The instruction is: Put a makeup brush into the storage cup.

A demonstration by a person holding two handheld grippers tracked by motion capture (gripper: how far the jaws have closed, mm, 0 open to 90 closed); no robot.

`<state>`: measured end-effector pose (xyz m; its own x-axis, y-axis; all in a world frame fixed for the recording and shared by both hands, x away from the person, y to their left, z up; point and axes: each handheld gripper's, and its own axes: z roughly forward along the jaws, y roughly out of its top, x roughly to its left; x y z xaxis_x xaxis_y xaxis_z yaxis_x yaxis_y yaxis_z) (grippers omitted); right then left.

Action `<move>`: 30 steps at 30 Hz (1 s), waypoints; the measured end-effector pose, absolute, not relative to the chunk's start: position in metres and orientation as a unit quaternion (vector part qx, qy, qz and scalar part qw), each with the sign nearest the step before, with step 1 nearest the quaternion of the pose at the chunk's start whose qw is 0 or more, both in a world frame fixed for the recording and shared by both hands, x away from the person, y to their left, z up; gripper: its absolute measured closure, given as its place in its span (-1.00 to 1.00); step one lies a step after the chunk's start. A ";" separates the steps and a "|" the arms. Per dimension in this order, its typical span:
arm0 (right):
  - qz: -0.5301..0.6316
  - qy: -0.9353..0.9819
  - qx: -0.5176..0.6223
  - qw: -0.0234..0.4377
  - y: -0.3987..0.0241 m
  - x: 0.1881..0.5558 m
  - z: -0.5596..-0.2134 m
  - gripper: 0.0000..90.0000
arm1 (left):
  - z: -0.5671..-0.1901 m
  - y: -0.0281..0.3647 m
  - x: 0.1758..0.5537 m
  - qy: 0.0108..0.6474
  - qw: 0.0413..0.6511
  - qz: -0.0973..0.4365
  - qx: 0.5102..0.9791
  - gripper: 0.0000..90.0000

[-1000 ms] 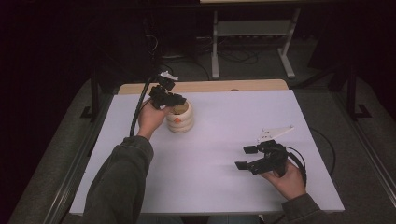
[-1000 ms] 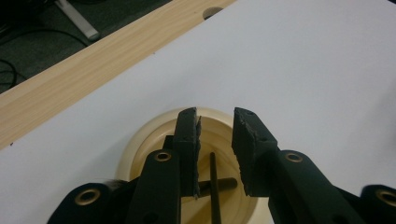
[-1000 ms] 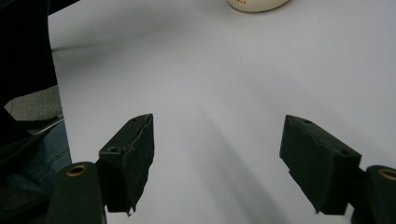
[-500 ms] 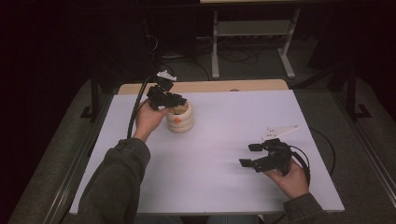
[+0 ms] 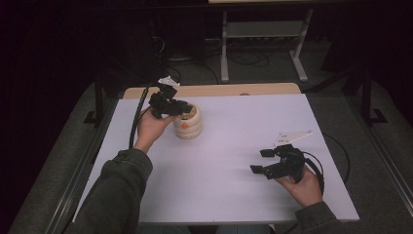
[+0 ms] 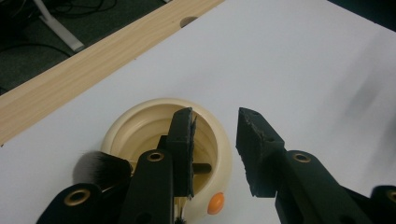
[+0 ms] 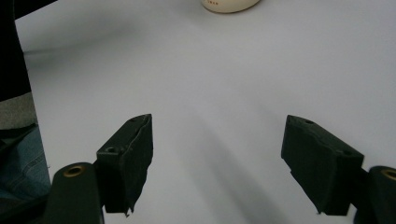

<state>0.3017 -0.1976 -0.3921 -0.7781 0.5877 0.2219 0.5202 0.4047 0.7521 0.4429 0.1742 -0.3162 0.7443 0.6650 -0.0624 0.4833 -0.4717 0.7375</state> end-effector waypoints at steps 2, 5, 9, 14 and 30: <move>0.434 0.837 0.332 0.040 -0.198 0.302 -0.392 -0.47 | -0.316 0.175 0.441 0.337 0.390 0.117 0.849 0.46; 0.433 0.837 0.332 0.043 -0.198 0.302 -0.392 -0.47 | -0.316 0.176 0.437 0.335 0.392 0.115 0.849 0.45; 0.433 0.836 0.335 0.046 -0.200 0.301 -0.391 -0.47 | -0.314 0.177 0.431 0.326 0.388 0.118 0.854 0.43; 0.434 0.834 0.338 0.048 -0.201 0.301 -0.390 -0.47 | -0.313 0.179 0.424 0.326 0.398 0.113 0.850 0.41; 0.430 0.831 0.347 0.058 -0.202 0.299 -0.389 -0.50 | -0.310 0.188 0.400 0.319 0.412 0.121 0.845 0.26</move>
